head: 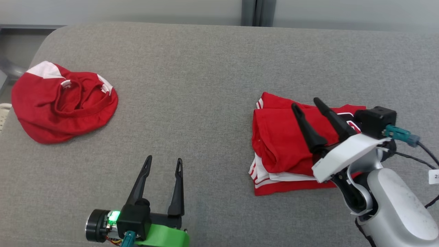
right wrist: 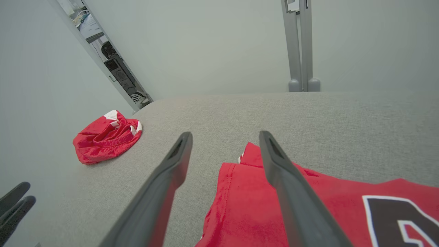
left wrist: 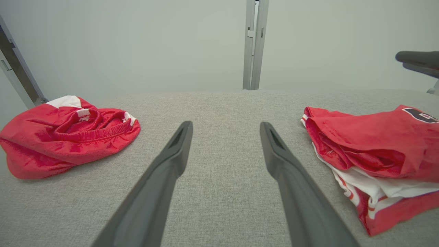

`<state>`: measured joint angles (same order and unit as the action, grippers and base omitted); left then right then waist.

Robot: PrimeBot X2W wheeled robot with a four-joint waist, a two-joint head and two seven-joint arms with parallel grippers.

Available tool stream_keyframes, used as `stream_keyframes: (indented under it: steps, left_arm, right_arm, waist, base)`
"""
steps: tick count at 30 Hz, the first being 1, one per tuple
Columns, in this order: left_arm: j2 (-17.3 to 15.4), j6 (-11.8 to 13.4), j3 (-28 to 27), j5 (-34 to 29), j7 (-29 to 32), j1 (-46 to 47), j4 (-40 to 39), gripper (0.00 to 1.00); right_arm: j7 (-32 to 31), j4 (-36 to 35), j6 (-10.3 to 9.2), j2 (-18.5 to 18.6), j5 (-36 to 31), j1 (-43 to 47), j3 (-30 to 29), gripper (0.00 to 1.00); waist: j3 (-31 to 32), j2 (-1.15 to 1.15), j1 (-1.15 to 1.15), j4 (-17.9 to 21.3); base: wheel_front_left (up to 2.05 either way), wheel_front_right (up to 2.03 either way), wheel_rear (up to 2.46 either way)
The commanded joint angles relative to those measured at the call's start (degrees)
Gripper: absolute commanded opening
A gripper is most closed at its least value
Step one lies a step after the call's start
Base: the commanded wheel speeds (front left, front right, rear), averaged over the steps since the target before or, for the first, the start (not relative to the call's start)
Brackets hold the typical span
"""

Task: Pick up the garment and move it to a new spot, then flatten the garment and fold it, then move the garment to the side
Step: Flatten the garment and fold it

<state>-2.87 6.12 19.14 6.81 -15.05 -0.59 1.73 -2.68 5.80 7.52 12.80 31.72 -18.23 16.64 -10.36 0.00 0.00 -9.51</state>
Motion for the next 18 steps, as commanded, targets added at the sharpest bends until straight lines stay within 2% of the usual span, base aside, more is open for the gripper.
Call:
stream_keyframes:
  steps: [1,6,10,13,18]
  left_arm:
    - [-0.07,0.18,-0.39,-0.43,-0.17,-0.21,-0.35,1.0]
    - [-0.07,0.3,-2.06,-0.49,-0.17,-0.79,-0.74,1.0]
    - [-0.07,0.0,-3.78,0.0,-0.17,-1.58,-0.56,1.0]
    - [-0.07,-0.13,-5.06,0.24,-0.17,-2.49,-0.65,1.0]
    - [-0.07,-0.38,-6.75,0.04,-0.17,-4.46,-1.23,1.0]
  right_arm:
    - [1.53,-0.32,-0.07,0.89,-0.34,-0.23,-1.0,1.0]
    - [9.42,1.98,-0.06,4.13,-2.06,0.22,-2.01,1.0]
    - [16.31,7.61,-0.06,6.13,-4.48,1.12,-0.97,1.0]
    - [17.81,11.07,-0.05,5.57,-7.15,2.05,-1.23,1.0]
    - [17.83,6.63,-0.06,2.41,-13.63,5.76,-5.02,1.0]
  waist:
    - [1.08,0.0,0.0,1.94]
    - [2.18,0.0,0.0,5.15]
    - [3.77,0.0,0.0,7.41]
    - [5.23,0.0,0.0,8.86]
    - [7.49,0.0,0.0,10.54]
  base:
    - [0.0,0.0,0.0]
    - [0.0,0.0,0.0]
    - [0.0,0.0,0.0]
    - [0.0,0.0,0.0]
    - [0.0,0.0,0.0]
